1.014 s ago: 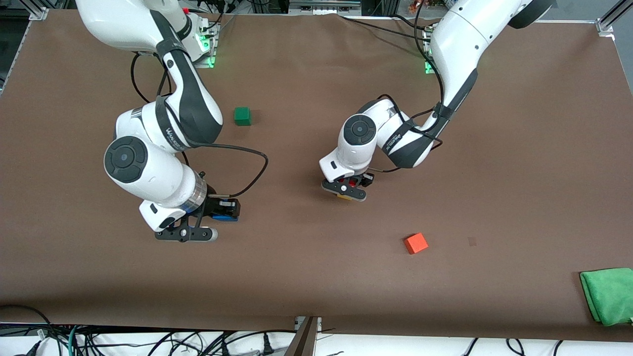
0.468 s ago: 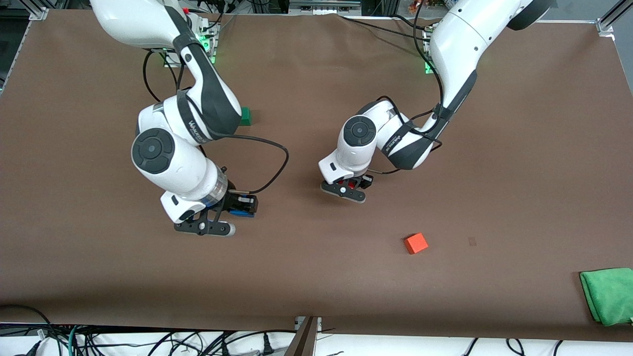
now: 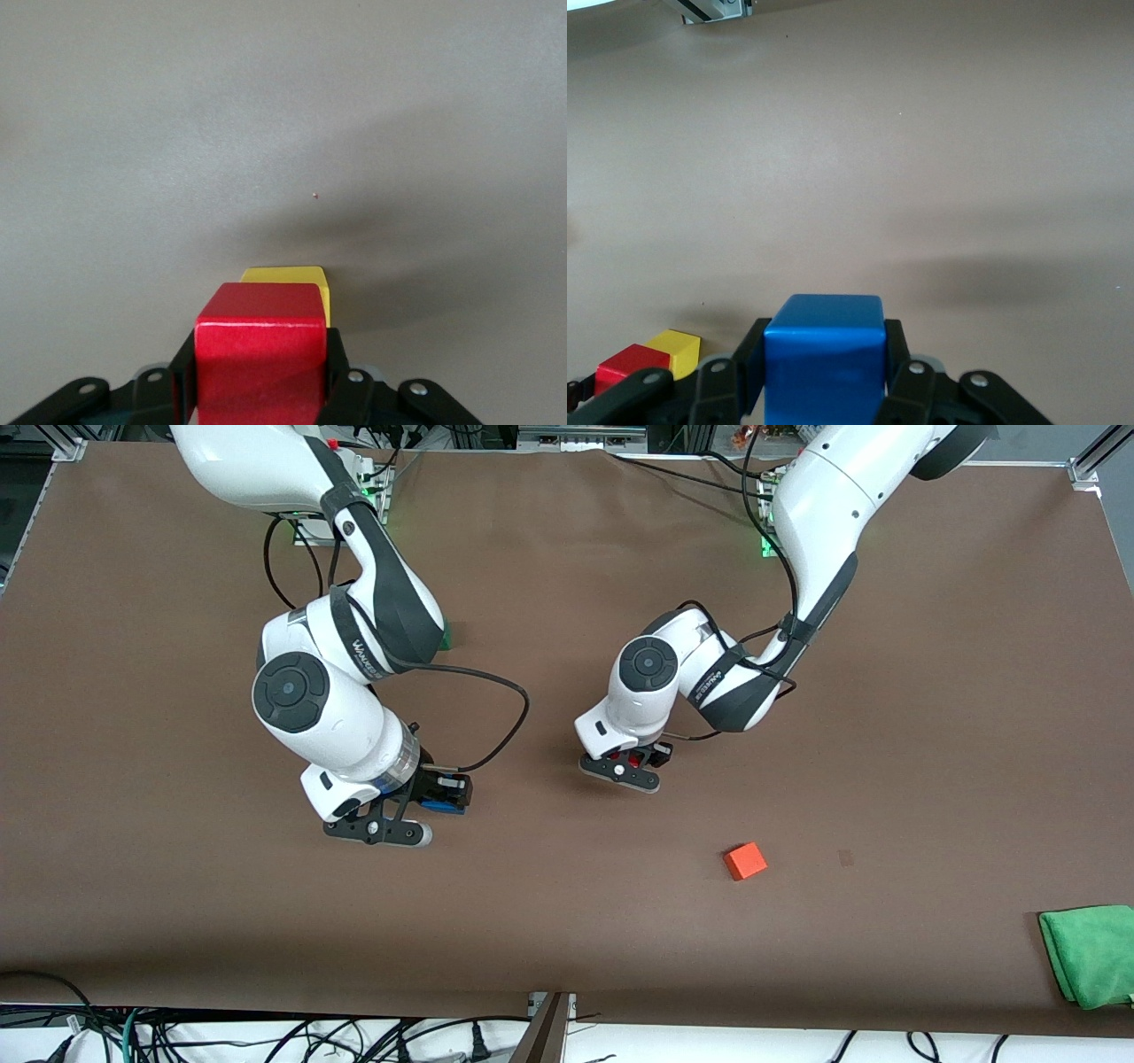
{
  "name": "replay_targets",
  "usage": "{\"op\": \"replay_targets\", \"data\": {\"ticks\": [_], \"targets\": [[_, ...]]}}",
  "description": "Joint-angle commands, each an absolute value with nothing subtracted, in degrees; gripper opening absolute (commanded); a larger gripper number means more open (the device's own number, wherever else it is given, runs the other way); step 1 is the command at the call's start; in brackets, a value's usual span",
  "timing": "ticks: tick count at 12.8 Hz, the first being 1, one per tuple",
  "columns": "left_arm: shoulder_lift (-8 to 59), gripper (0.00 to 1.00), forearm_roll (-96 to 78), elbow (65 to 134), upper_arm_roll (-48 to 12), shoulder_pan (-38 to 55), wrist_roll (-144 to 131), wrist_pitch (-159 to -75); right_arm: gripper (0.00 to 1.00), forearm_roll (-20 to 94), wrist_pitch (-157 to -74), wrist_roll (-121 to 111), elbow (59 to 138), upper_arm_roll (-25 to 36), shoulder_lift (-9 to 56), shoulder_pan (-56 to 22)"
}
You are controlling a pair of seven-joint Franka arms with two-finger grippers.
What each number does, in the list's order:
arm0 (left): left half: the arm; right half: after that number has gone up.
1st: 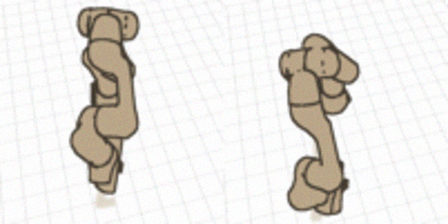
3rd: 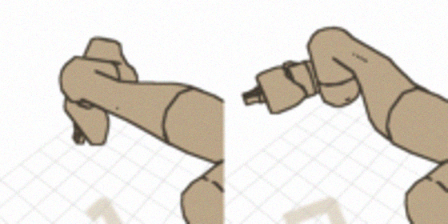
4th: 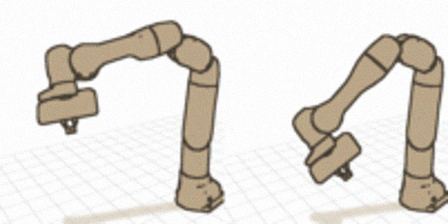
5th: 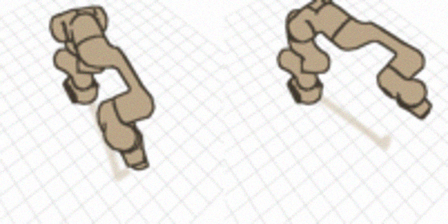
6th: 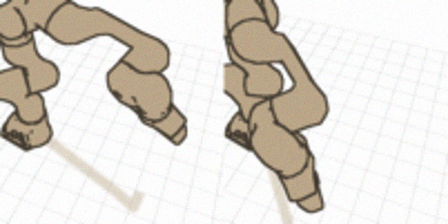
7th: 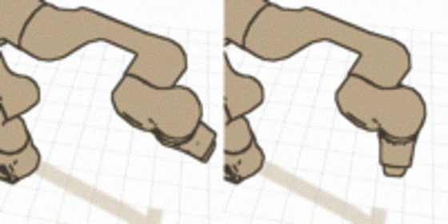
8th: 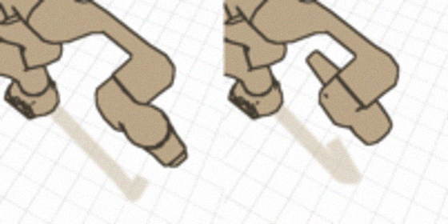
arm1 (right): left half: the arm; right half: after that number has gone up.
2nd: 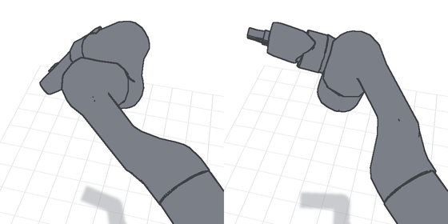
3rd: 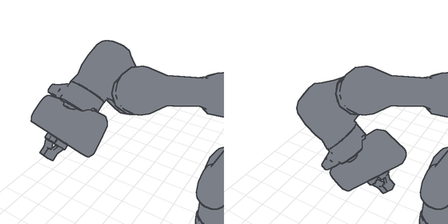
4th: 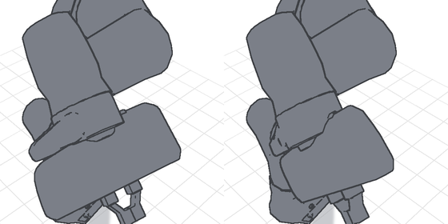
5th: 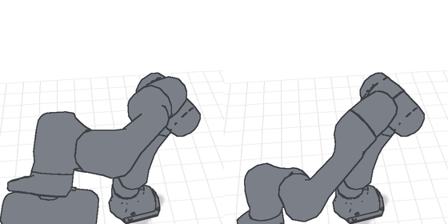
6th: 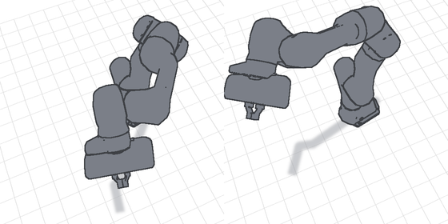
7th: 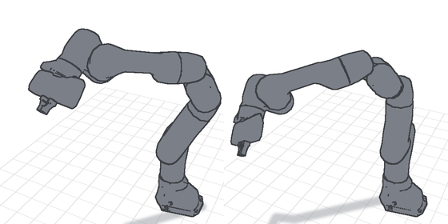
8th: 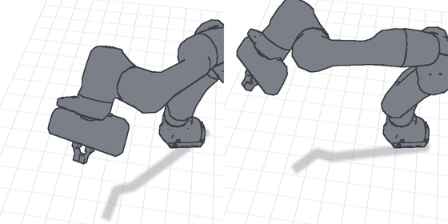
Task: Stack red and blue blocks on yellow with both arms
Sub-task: 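Release the red cube with the left gripper while the right carries blue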
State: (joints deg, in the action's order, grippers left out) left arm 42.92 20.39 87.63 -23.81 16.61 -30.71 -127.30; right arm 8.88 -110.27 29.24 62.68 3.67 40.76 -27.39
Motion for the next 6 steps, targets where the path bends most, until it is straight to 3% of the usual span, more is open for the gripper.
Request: {"op": "replay_targets", "data": {"ticks": [1,6], "targets": [[43.59,0.09,22.33,86.22,-23.91,16.96,-31.55,-127.09,0.21,9.14,-110.04,30.59,60.64,3.52,41.57,-28.12],[43.24,0.09,22.24,86.22,-23.91,17.23,-31.99,-126.56,0.21,8.44,-110.57,32.96,60.73,4.04,42.01,-30.06]]}}
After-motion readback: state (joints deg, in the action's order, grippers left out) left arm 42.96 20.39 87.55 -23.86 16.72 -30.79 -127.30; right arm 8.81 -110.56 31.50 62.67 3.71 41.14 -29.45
